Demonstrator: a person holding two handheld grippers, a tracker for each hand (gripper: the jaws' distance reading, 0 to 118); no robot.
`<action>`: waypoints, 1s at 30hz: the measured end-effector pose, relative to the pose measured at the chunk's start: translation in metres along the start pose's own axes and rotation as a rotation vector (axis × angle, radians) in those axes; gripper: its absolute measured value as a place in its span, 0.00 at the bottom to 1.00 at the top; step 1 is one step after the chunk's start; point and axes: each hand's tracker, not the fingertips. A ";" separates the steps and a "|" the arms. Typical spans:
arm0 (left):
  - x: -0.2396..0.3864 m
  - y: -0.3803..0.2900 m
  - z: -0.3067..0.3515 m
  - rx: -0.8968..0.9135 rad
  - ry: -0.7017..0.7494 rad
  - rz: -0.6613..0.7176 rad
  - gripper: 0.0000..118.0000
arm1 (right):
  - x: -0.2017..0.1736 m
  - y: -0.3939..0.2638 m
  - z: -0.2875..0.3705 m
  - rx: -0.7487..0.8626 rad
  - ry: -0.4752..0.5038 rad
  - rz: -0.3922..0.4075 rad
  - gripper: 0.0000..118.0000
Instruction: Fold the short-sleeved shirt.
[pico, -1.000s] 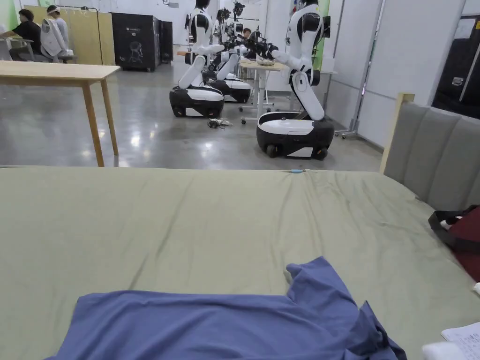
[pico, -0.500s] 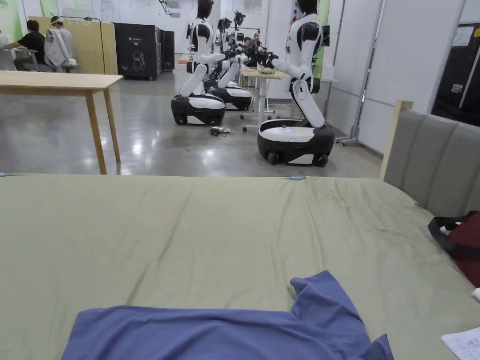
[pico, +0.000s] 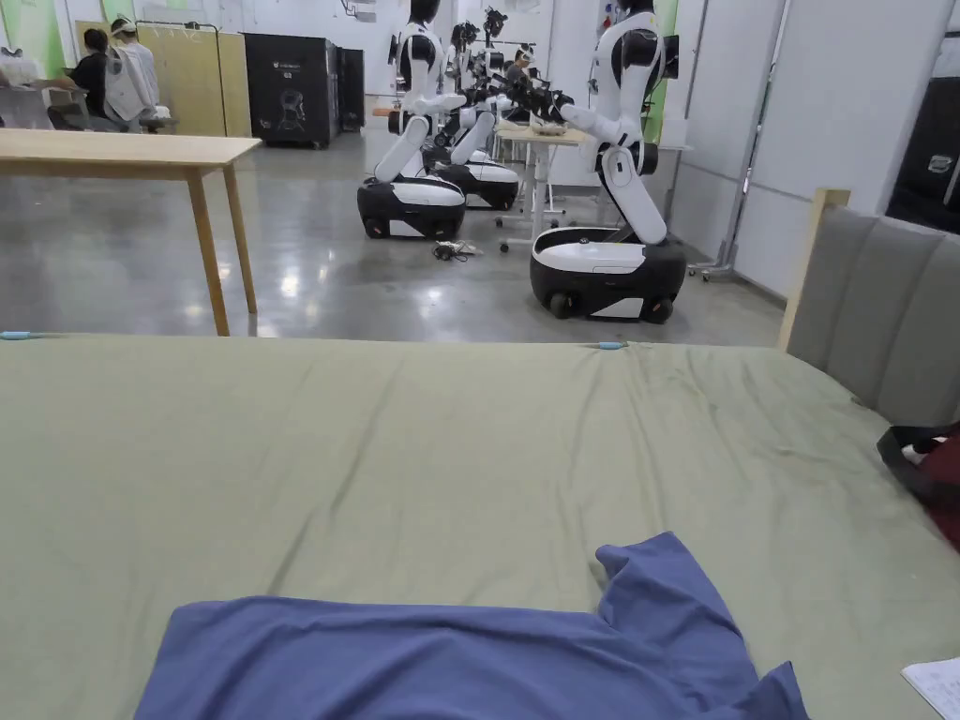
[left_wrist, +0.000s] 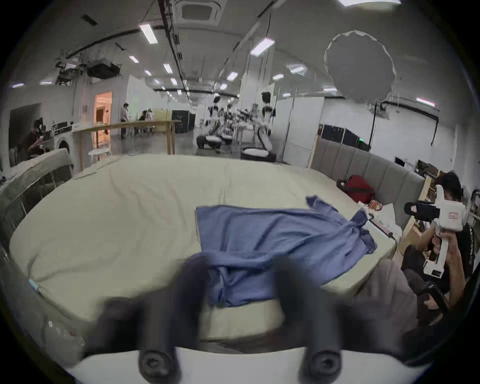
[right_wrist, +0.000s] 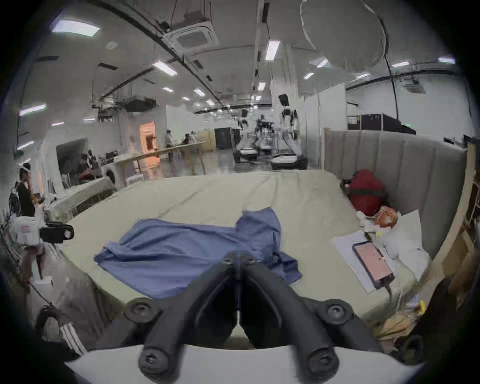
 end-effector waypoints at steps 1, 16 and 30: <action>0.002 -0.003 -0.001 -0.004 0.060 -0.004 0.00 | -0.004 -0.001 0.000 0.012 -0.020 0.016 0.00; -0.032 0.069 -0.111 -0.049 0.001 0.116 0.00 | -0.009 0.000 -0.011 -0.030 0.062 0.043 0.00; -0.076 0.097 -0.348 -0.398 0.128 0.096 0.98 | -0.010 0.005 -0.024 -0.096 0.048 0.105 0.00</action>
